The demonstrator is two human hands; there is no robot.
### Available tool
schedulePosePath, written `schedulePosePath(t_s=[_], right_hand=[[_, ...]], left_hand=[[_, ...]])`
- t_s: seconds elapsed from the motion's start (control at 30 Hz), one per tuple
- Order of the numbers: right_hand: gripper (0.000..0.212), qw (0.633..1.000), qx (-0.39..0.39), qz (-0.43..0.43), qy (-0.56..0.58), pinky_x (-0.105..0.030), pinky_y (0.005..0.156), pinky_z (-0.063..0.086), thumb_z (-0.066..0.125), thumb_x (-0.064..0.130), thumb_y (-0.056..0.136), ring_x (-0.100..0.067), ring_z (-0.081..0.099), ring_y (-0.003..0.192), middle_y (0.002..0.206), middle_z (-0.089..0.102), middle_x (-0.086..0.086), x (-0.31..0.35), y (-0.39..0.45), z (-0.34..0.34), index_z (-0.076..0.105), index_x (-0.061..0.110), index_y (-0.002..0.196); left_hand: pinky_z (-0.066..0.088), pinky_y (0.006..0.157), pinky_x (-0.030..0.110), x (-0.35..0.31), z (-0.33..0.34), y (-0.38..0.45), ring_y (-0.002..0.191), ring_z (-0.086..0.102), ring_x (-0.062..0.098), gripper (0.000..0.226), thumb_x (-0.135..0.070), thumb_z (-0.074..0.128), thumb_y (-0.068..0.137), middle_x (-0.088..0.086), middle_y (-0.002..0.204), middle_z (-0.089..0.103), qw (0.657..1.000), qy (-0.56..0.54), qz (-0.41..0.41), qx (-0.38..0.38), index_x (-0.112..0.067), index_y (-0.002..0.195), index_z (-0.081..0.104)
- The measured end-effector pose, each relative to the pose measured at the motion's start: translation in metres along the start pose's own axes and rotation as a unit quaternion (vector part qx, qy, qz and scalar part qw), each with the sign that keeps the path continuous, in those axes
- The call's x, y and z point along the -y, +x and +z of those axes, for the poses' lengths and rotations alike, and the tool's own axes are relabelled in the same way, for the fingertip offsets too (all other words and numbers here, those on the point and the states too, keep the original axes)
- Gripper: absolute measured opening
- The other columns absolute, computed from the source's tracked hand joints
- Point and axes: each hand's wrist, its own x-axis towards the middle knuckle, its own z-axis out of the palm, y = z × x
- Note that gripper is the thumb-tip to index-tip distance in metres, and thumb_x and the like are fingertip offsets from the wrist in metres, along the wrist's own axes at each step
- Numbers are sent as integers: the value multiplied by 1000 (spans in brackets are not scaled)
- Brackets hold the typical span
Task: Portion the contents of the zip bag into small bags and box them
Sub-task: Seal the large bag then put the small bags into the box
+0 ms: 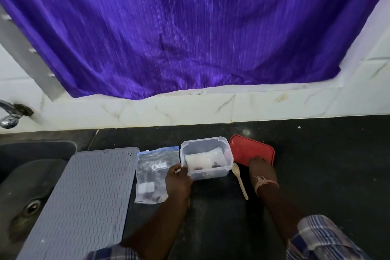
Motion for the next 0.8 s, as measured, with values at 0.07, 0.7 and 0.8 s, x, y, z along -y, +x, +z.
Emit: schedulePosePath(t_s=[0.07,0.7,0.8], right_hand=[[33,1000,6,-19,-12,-38,91,53,39,9,100,-27,60,116,127,60,-8,1,2,-2,60,14,125],[23,896,-161,97,403,-38,84,52,62,6,90,-35,68,94,101,71,-20,-11,30,-71,70,1,110],[33,912,-180,130,346,-45,88,52,55,11,93,-46,62,96,116,57,-26,-29,31,-64,63,5,125]], left_hand=[[59,97,46,1,0,0,110,66,28,32,-26,66,99,8,128,64,1000,2,2,1,-25,131,61],[59,94,47,4,4,1,105,66,29,34,-27,63,101,9,124,65,1000,-6,-10,-11,-24,134,60],[61,91,46,2,5,-1,102,67,29,31,-27,64,100,9,120,66,1000,-9,-14,-14,-25,130,61]])
